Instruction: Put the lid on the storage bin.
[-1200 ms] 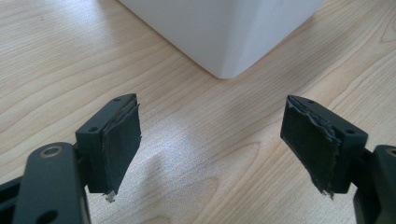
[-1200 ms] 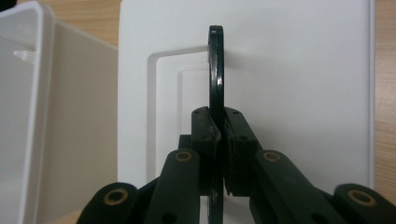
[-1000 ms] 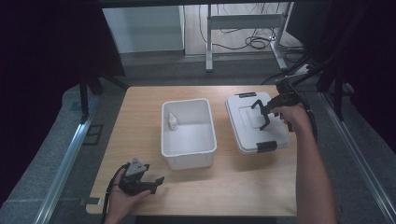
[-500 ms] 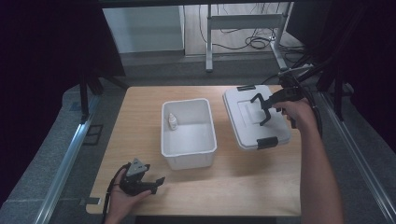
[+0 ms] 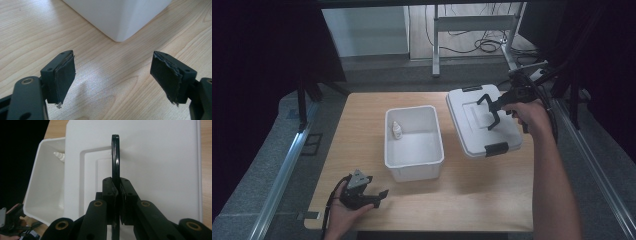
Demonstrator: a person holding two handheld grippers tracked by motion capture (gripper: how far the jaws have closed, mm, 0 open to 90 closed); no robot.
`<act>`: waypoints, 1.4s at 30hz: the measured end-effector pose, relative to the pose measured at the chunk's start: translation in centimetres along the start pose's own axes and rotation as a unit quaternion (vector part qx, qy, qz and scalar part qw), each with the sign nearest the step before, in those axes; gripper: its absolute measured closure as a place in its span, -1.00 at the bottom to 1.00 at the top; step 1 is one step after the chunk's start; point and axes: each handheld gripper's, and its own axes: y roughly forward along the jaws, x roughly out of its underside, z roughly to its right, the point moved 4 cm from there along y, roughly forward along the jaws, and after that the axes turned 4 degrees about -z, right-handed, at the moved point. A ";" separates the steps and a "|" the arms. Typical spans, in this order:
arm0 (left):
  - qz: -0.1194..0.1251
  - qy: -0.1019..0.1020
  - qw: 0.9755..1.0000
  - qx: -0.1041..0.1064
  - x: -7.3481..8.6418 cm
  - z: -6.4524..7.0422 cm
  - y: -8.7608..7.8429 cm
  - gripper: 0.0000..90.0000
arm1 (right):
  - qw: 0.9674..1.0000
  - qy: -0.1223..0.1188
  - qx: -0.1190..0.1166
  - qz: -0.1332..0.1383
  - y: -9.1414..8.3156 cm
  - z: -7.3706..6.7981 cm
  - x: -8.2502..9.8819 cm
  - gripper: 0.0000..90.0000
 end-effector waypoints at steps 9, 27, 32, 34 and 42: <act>0.000 -0.004 1.000 0.002 0.1 -0.1 0.1 -0.55 | 1.000 -0.001 -0.011 0.006 -0.6 -2.3 -0.5 0.89; 0.006 -0.006 1.000 0.005 0.0 -0.1 -0.1 -0.55 | 0.999 0.008 -0.047 -0.011 3.1 -7.5 -0.6 0.89; 0.011 -0.007 1.000 0.007 0.0 -0.1 -0.4 -0.55 | 0.999 0.013 -0.038 -0.017 3.8 -9.0 -0.2 0.89; 0.013 -0.008 1.000 0.006 0.0 -0.2 -0.5 -0.55 | 0.999 0.015 -0.038 -0.016 3.9 -9.3 -0.2 0.89; 0.018 -0.008 1.000 0.009 -0.2 -0.2 -0.7 -0.55 | 0.999 0.022 -0.041 -0.018 5.3 -11.3 -0.2 0.89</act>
